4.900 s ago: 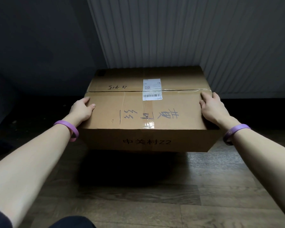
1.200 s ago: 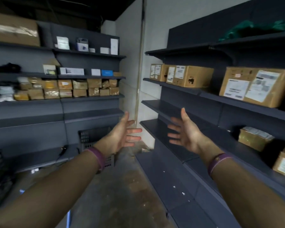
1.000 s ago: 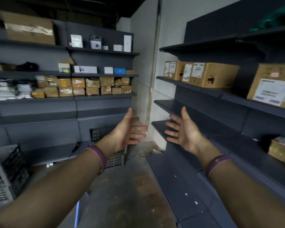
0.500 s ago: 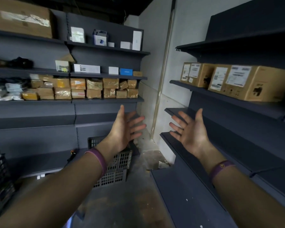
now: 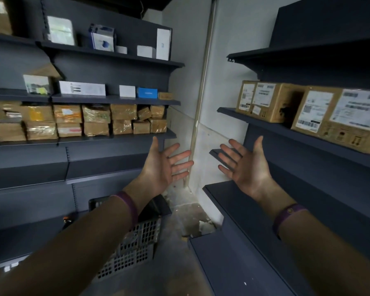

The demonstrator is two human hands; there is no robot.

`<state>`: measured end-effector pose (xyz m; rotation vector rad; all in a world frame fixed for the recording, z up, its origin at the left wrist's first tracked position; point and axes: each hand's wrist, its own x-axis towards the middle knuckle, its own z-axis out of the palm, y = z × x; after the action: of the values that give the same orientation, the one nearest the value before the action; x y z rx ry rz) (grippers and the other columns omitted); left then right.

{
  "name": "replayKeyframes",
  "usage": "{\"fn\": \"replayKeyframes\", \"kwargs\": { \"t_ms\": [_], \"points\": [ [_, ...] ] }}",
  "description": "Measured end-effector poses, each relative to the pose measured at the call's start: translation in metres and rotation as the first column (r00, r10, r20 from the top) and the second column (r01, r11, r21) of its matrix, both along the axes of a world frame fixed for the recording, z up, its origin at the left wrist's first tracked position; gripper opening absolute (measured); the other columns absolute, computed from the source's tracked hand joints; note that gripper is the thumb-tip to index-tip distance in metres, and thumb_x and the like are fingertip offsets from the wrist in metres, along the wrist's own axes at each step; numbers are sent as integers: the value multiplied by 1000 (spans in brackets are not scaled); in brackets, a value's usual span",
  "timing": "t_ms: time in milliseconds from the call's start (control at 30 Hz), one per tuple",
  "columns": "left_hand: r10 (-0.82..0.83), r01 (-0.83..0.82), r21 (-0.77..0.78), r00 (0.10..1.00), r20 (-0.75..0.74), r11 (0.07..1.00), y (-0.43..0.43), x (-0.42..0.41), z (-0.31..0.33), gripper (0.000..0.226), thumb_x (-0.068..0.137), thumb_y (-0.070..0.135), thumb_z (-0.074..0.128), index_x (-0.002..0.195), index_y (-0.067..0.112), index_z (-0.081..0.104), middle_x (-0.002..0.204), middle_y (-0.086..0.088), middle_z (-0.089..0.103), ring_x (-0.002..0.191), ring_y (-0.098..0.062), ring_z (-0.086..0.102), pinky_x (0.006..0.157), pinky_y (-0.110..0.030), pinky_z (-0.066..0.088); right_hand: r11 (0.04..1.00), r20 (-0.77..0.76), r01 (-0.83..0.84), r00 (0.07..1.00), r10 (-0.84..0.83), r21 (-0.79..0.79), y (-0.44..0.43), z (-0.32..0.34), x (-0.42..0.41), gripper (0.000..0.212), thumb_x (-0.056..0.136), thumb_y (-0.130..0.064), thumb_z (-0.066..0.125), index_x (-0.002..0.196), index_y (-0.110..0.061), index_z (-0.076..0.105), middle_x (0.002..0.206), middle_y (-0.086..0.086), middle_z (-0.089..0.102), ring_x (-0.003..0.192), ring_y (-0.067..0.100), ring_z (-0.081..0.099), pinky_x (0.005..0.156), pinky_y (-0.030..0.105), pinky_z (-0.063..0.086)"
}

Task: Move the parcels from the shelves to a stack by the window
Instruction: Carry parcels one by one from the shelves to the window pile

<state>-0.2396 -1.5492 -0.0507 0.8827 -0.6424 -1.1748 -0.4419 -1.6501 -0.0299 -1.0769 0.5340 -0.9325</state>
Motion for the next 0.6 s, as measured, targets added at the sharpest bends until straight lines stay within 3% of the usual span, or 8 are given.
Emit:
{"fn": "replayKeyframes", "kwargs": {
  "t_ms": [200, 333, 433, 600],
  "points": [
    [-7, 9, -19, 997, 80, 1000, -101, 29, 9, 81, 90, 78, 16, 142, 24, 48, 121, -5, 71, 109, -28, 67, 91, -44, 49, 995, 29, 42, 999, -40, -85, -101, 11, 36, 81, 91, -79, 20, 138, -24, 56, 133, 0, 65, 127, 20, 56, 111, 45, 40],
    [-10, 14, -27, 990, 142, 1000, -175, 44, 27, 81, 89, 78, 13, 140, 26, 49, 121, -4, 71, 109, -27, 68, 94, -45, 49, 994, 58, 43, 998, -37, -105, -175, 28, 54, 81, 91, -79, 21, 140, -23, 54, 134, 0, 64, 126, 19, 57, 103, 41, 45],
    [-25, 32, -45, 986, 163, 998, -231, 54, 37, 80, 90, 77, 13, 140, 25, 49, 123, -5, 70, 111, -28, 67, 100, -46, 47, 990, 49, 57, 997, -51, -126, -226, 34, 61, 81, 90, -80, 20, 138, -24, 55, 135, 1, 64, 127, 19, 57, 105, 42, 45],
    [-47, 57, -61, 986, 162, 996, -312, 61, 50, 78, 90, 77, 16, 133, 25, 54, 121, -6, 70, 111, -29, 67, 96, -44, 50, 980, 23, 121, 993, -118, -157, -288, 44, 64, 82, 90, -80, 18, 135, -24, 57, 133, 1, 64, 125, 19, 59, 98, 40, 49]
  ]
}}
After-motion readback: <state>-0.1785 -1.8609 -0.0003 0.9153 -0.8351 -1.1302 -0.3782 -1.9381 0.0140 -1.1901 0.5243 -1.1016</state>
